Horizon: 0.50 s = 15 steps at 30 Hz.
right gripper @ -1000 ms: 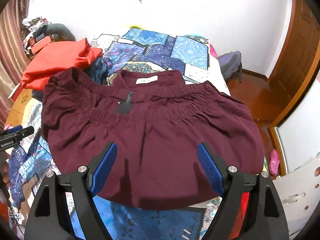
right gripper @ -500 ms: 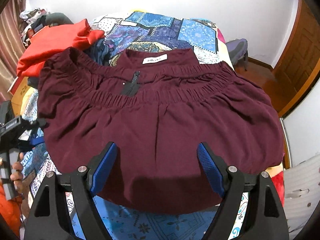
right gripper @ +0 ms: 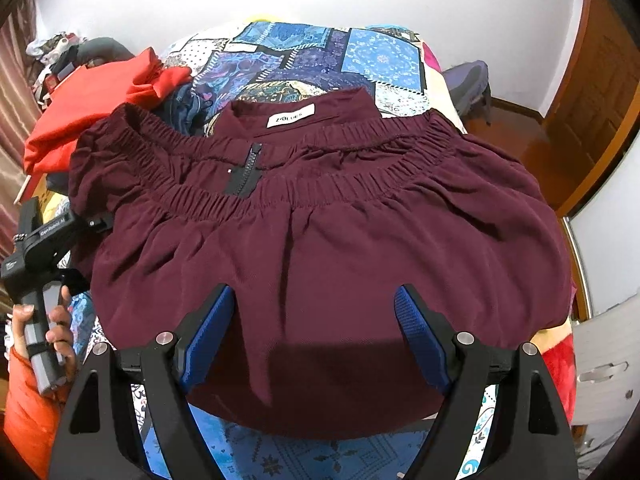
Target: Fold large clothes
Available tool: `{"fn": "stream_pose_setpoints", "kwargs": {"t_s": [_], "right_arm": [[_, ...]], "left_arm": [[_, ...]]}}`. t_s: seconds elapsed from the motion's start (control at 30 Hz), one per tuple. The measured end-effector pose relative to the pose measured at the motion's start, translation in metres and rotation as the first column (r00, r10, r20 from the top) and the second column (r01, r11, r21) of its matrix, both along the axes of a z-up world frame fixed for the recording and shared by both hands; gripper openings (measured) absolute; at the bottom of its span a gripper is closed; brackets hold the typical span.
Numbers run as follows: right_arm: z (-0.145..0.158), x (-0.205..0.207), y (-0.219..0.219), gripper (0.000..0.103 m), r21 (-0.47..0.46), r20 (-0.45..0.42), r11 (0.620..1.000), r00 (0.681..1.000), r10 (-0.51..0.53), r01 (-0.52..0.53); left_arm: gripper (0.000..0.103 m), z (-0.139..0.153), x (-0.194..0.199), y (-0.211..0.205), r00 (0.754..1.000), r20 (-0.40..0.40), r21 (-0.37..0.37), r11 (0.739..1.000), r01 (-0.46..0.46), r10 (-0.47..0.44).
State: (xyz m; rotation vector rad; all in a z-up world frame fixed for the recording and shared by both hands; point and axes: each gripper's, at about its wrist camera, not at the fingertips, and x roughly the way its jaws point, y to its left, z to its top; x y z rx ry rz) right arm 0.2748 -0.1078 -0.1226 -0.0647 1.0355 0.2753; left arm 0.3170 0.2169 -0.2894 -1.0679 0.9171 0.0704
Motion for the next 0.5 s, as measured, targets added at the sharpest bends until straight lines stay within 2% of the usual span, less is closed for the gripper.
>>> {"fn": "stream_pose_setpoints", "kwargs": {"t_s": [0.07,0.17,0.33,0.5], "right_arm": [[0.002,0.0,-0.001,0.08,0.002,0.004,1.0,1.0,-0.002,0.002],[0.01,-0.004,-0.004,0.08,0.008,0.022,1.0,1.0,-0.008,0.007],[0.027,-0.006,-0.005,0.08,0.029,0.053,1.0,0.999,-0.004,0.002],[0.043,-0.013,0.0,0.08,0.077,0.082,0.997,0.997,0.016,-0.023]], "left_arm": [[0.036,0.017,-0.007,-0.008,1.0,0.006,0.067,0.998,0.004,-0.004],[0.017,0.049,-0.023,-0.02,0.999,0.041,0.147,0.989,0.013,-0.019],[0.011,0.111,-0.047,-0.037,0.983,0.167,0.229,0.973,0.034,-0.074],[0.01,0.186,-0.078,-0.066,0.935,0.322,0.309,0.95,0.042,-0.146]]}}
